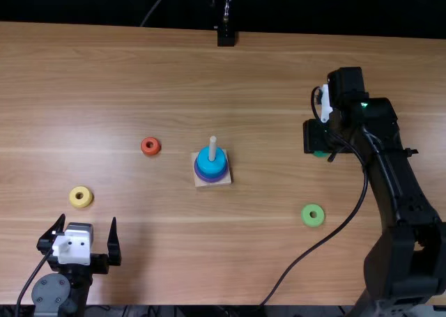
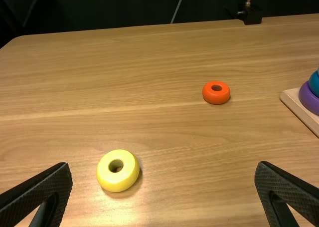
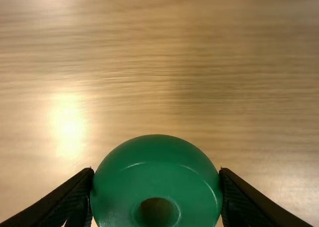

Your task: Build the Hanoi tower: stack the rings onto the peg from bottom to top in this color order: purple, dark blue, light blue, dark green, light green, yellow, orange.

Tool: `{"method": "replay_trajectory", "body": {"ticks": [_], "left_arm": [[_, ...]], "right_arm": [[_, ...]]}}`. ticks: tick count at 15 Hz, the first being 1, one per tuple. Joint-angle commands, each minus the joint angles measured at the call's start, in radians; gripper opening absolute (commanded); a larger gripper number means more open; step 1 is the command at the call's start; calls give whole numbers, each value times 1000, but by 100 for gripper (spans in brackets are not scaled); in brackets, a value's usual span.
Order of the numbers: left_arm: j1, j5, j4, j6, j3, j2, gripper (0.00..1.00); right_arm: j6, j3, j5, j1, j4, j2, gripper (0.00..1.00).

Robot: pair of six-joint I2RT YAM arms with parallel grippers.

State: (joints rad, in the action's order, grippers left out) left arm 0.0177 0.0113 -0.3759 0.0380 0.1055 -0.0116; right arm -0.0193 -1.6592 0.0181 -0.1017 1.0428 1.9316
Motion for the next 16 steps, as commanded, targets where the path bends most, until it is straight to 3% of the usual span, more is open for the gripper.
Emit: {"method": "replay_trajectory", "body": {"ticks": [1, 5, 16], "left_arm": [[-10, 7, -66, 1, -105, 12, 100], [-10, 9, -66, 1, -105, 12, 100], [-10, 9, -66, 1, -105, 12, 100]], "right_arm": [[25, -82, -5, -53, 78, -22, 0], [21, -263, -5, -184, 260, -22, 0], [16, -679, -3, -441, 337, 139, 0]]}}
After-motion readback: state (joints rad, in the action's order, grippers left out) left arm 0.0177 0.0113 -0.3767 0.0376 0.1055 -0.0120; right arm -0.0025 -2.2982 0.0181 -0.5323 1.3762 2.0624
